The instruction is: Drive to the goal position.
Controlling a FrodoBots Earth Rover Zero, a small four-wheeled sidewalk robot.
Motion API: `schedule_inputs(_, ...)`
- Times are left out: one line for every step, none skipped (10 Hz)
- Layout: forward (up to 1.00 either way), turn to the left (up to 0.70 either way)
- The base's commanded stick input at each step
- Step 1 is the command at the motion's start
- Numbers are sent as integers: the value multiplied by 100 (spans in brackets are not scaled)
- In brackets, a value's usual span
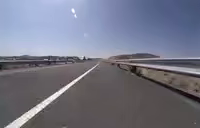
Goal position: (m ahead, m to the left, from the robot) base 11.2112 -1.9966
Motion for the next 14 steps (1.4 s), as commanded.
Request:
schedule_inputs(100,0)
schedule_inputs(100,0)
schedule_inputs(100,0)
schedule_inputs(100,0)
schedule_inputs(100,0)
schedule_inputs(100,0)
schedule_inputs(100,0)
schedule_inputs(100,0)
schedule_inputs(100,0)
schedule_inputs(100,0)
schedule_inputs(100,-15)
schedule_inputs(100,-2)
schedule_inputs(100,0)
schedule_inputs(100,0)
